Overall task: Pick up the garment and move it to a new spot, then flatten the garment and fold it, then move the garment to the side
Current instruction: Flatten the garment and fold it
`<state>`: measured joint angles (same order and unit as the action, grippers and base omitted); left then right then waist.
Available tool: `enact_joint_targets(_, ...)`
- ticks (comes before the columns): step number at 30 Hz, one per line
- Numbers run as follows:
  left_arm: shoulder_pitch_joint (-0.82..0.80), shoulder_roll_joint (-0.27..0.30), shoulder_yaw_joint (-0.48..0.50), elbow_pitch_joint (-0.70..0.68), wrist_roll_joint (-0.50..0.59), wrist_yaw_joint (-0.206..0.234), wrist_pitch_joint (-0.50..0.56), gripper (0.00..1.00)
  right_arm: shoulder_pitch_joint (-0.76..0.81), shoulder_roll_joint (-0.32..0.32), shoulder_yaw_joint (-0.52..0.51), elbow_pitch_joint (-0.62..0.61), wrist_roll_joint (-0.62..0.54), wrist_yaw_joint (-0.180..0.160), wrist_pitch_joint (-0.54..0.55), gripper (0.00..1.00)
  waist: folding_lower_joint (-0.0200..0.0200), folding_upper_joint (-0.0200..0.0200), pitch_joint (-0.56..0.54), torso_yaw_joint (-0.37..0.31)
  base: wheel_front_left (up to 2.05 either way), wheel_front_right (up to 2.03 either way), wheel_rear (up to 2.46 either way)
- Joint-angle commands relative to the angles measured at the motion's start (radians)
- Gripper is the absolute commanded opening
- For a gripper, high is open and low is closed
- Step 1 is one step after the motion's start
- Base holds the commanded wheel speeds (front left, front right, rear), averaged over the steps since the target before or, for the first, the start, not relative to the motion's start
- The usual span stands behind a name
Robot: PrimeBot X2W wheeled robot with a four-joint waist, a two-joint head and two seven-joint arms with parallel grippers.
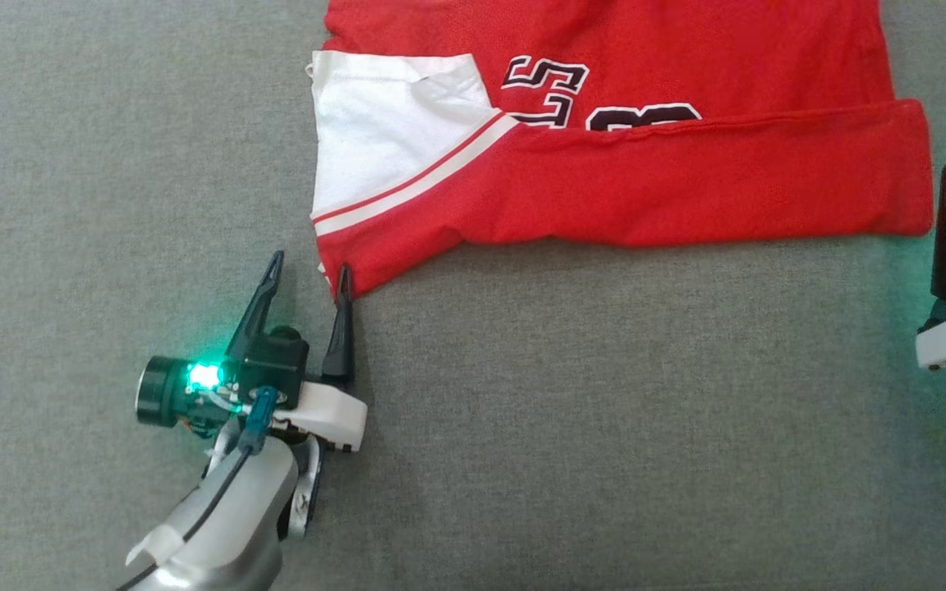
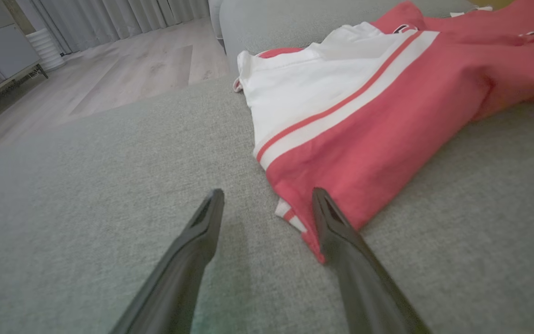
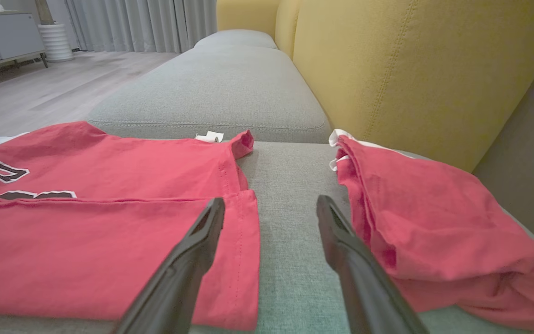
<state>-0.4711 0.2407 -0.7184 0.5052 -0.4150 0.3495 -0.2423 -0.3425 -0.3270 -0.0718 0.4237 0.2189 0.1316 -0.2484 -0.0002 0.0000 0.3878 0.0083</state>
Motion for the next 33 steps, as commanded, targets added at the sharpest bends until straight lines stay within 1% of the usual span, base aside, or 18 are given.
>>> enact_joint_targets(1,-0.004,0.005,0.022,0.005,-0.010,-0.010,0.003,1.00,0.015,-0.019,0.006,-0.027,0.003,-0.001,-0.013,1.00,0.0002,0.0000,0.001,-0.002,0.00,0.00,0.00)
enact_joint_targets(4,0.005,-0.012,0.004,0.016,-0.022,-0.039,0.007,1.00,0.020,-0.017,-0.003,-0.026,0.002,-0.001,-0.013,1.00,0.0002,0.0000,0.000,-0.001,0.00,0.00,0.00)
enact_joint_targets(5,0.010,-0.018,-0.005,0.019,-0.027,-0.052,0.016,0.95,0.022,-0.016,-0.005,-0.024,0.002,-0.001,-0.013,1.00,0.0002,0.0000,-0.001,0.000,0.00,0.00,0.00)
enact_joint_targets(6,0.016,-0.026,-0.015,0.022,-0.037,-0.067,0.032,0.86,0.025,-0.014,-0.005,-0.020,0.002,-0.001,-0.013,1.00,0.0002,0.0000,-0.002,0.003,0.00,0.00,0.00)
enact_joint_targets(7,0.021,-0.033,-0.024,0.024,-0.045,-0.081,0.048,0.82,0.028,-0.014,-0.001,-0.014,0.004,-0.001,-0.013,1.00,0.0002,0.0000,-0.003,0.007,0.00,0.00,0.00)
enact_joint_targets(8,0.021,-0.036,-0.034,0.025,-0.046,-0.092,0.059,0.71,0.031,-0.016,0.003,-0.007,0.006,-0.001,-0.013,1.00,0.0002,0.0000,-0.004,0.011,0.00,0.00,0.00)
enact_joint_targets(9,0.021,-0.038,-0.042,0.025,-0.047,-0.100,0.067,0.49,0.033,-0.018,0.006,0.001,0.009,-0.001,-0.013,1.00,0.0002,0.0000,-0.005,0.015,0.00,0.00,0.00)
enact_joint_targets(10,0.020,-0.040,-0.048,0.024,-0.047,-0.106,0.073,0.33,0.034,-0.021,0.007,0.009,0.012,-0.001,-0.013,1.00,0.0002,0.0000,-0.006,0.020,0.00,0.00,0.00)
enact_joint_targets(11,0.017,-0.041,-0.052,0.024,-0.045,-0.107,0.075,0.05,0.034,-0.025,0.008,0.016,0.014,-0.001,-0.013,1.00,0.0002,0.0000,-0.006,0.024,0.00,0.00,0.00)
enact_joint_targets(12,0.014,-0.040,-0.052,0.022,-0.042,-0.103,0.071,0.00,0.034,-0.028,0.010,0.024,0.017,-0.001,-0.013,1.00,0.0002,0.0000,-0.007,0.029,0.00,0.00,0.00)
enact_joint_targets(19,-0.005,-0.004,-0.032,-0.007,-0.015,-0.059,0.030,0.00,0.015,-0.049,0.046,0.096,0.084,-0.001,0.028,1.00,0.0002,0.0000,-0.014,0.056,0.00,0.00,0.00)
enact_joint_targets(24,-0.010,0.038,-0.020,-0.049,-0.001,-0.037,0.027,0.00,-0.013,-0.079,0.082,0.160,0.154,-0.001,0.100,1.00,0.0002,0.0000,-0.015,0.072,0.00,0.00,0.00)
enact_joint_targets(25,-0.010,0.044,-0.019,-0.058,-0.001,-0.034,0.029,0.00,-0.015,-0.087,0.100,0.169,0.166,-0.001,0.116,0.92,0.0002,0.0000,-0.015,0.076,0.00,0.00,0.00)
enact_joint_targets(26,-0.009,0.051,-0.018,-0.067,0.000,-0.031,0.033,0.00,-0.016,-0.093,0.119,0.173,0.182,-0.001,0.128,0.42,0.0002,0.0000,-0.015,0.079,0.00,0.00,0.00)
enact_joint_targets(27,-0.006,0.058,-0.016,-0.077,0.000,-0.028,0.035,0.00,-0.015,-0.099,0.135,0.173,0.201,-0.001,0.137,0.00,0.0002,0.0000,-0.016,0.081,0.00,0.00,0.00)
enact_joint_targets(29,0.003,0.073,-0.013,-0.094,-0.001,-0.022,0.040,0.00,-0.009,-0.117,0.167,0.166,0.239,-0.001,0.151,0.00,0.0002,0.0000,-0.019,0.084,0.00,0.00,0.00)
enact_joint_targets(31,0.030,0.090,-0.015,-0.122,-0.005,-0.015,0.046,0.00,0.008,-0.151,0.185,0.162,0.270,-0.001,0.139,0.00,0.0002,0.0000,-0.035,0.088,0.00,0.00,0.00)
enact_joint_targets(33,0.056,0.102,-0.016,-0.143,-0.011,-0.010,0.051,0.00,0.027,-0.162,0.189,0.157,0.278,-0.001,0.126,0.00,0.0002,0.0000,-0.051,0.088,0.00,0.00,0.00)
